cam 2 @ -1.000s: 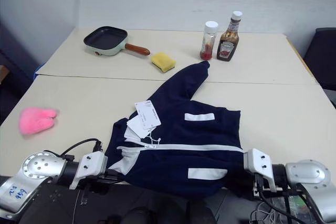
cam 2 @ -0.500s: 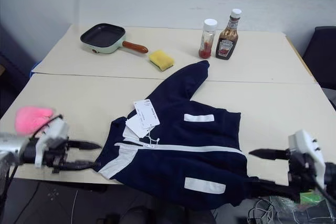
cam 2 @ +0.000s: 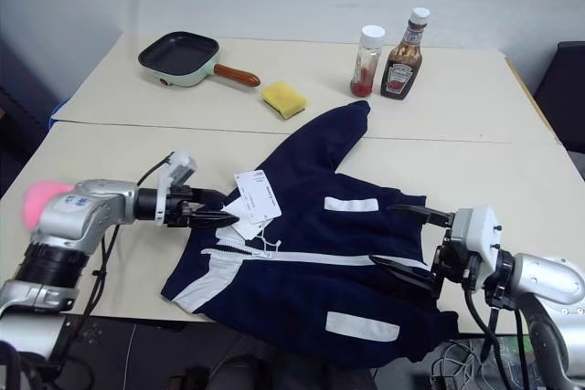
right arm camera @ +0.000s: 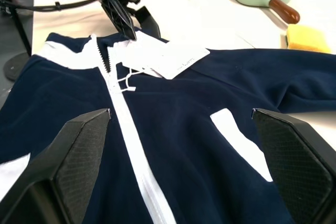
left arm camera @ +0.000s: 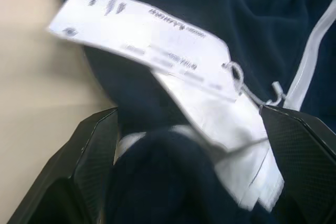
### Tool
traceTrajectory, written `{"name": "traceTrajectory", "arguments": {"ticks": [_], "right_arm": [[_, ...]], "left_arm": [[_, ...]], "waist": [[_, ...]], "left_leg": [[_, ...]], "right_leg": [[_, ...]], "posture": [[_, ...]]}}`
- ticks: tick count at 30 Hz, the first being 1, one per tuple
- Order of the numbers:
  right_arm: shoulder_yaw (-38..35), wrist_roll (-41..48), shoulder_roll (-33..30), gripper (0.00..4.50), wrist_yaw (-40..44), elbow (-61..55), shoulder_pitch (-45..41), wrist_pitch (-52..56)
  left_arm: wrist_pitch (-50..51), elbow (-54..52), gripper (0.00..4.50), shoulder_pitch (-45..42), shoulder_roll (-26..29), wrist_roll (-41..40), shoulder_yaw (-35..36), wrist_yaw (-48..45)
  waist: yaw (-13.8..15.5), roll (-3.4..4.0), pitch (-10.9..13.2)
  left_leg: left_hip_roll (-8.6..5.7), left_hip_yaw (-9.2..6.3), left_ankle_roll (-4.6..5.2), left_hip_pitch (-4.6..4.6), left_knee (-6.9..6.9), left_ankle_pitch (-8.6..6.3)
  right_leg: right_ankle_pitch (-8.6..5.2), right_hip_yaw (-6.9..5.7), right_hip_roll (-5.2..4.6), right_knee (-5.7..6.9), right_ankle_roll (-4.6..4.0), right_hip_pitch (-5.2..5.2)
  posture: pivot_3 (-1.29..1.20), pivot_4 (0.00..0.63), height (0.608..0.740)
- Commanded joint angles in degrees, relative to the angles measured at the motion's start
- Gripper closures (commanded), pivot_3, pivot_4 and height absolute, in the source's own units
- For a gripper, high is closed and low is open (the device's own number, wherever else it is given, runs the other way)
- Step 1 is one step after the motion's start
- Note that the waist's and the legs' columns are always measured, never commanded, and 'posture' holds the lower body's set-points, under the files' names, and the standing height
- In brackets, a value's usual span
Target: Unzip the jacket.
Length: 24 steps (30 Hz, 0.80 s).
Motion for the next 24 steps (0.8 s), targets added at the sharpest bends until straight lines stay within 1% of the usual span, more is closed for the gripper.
{"name": "traceTrajectory", "arguments": {"ticks": [1, 3, 5, 9, 11, 14, 17, 20, 24], "right_arm": [[-0.7, 0.2, 0.7, 0.00, -1.6, -2.5, 1.8, -1.2], [-0.5, 0.1, 1.0, 0.00, -2.3, -2.9, 2.9, -1.4], [-0.3, 0.0, 1.4, 0.00, -3.1, -3.4, 3.8, -1.7], [0.0, 0.4, 1.6, 0.00, -4.4, -5.0, 5.5, -0.9], [-0.1, 0.6, 1.6, 0.00, -5.0, -5.4, 5.9, -0.8], [-0.4, 0.8, 1.3, 0.00, -5.4, -5.8, 6.9, -0.6], [-0.4, 0.9, 1.3, 0.00, -6.1, -5.9, 7.2, -0.5], [0.1, 0.7, 1.4, 0.00, -6.5, -5.9, 7.1, -0.5], [0.8, 0.8, 1.3, 0.00, -7.0, -5.9, 6.4, -0.2]], "left_arm": [[0.3, -0.5, 0.06, -1.4, -0.2, 0.2, -0.5, -2.0], [0.0, 0.1, 0.06, -2.3, -0.9, 0.3, -0.5, -2.2], [-2.6, 1.1, 0.06, -2.9, -1.3, 1.5, -0.8, -2.8], [-7.3, 3.8, 0.06, -5.1, -2.1, 4.3, 0.7, 0.2], [-9.4, 4.5, 0.06, -5.2, -1.6, 5.0, 1.3, -0.1], [-14.4, 5.9, 0.06, -4.5, 1.2, 6.1, 2.1, -3.4], [-12.2, 5.1, 0.06, -4.1, 1.8, 3.1, 3.3, -7.3], [-10.7, 4.9, 0.06, -4.3, 0.4, 3.5, 2.4, -7.3], [-5.7, 3.9, 0.06, -4.9, -0.3, 5.0, -1.6, -8.5]], "waist": [[0.0, 0.00, 0.0], [0.1, -0.01, 0.0], [0.1, -0.02, 0.0], [0.2, -0.03, 0.0], [0.2, -0.04, 0.0], [-0.1, -0.04, 0.0], [0.1, -0.04, 0.0], [0.3, -0.05, 0.0], [0.7, -0.06, 0.0]], "left_leg": [[0.02, 0.00, -0.04, 0.03, 0.00, 0.02], [0.03, 0.00, -0.12, 0.08, 0.00, 0.10], [0.02, -0.01, -0.16, 0.13, 0.00, 0.22], [0.00, -0.02, -0.20, 0.24, -0.01, 0.33], [0.00, -0.03, -0.21, 0.24, -0.02, 0.33], [0.01, 0.00, -0.20, 0.25, -0.10, 0.32], [0.05, 0.00, -0.24, 0.22, -0.13, 0.33], [0.01, -0.01, -0.22, 0.24, -0.09, 0.33], [-0.03, -0.03, -0.17, 0.24, -0.06, 0.31]], "right_leg": [[0.00, 0.01, 0.02, 0.01, 0.00, 0.01], [0.00, 0.01, 0.03, 0.05, 0.00, 0.03], [0.00, 0.01, 0.03, 0.07, 0.00, 0.09], [0.03, 0.03, 0.04, 0.10, 0.04, 0.20], [0.03, 0.03, 0.07, 0.09, 0.05, 0.19], [0.03, 0.05, 0.08, 0.08, 0.05, 0.14], [0.03, 0.04, 0.11, 0.09, 0.05, 0.09], [0.03, 0.05, 0.06, 0.09, 0.05, 0.15], [0.03, 0.04, 0.03, 0.08, 0.05, 0.18]], "posture": [[0.00, 0.150, 0.740], [0.00, 0.150, 0.740], [0.00, 0.150, 0.740], [0.00, 0.150, 0.740], [0.00, 0.150, 0.740], [0.00, 0.150, 0.740], [0.00, 0.150, 0.740], [0.00, 0.150, 0.740], [0.00, 0.150, 0.740]]}}
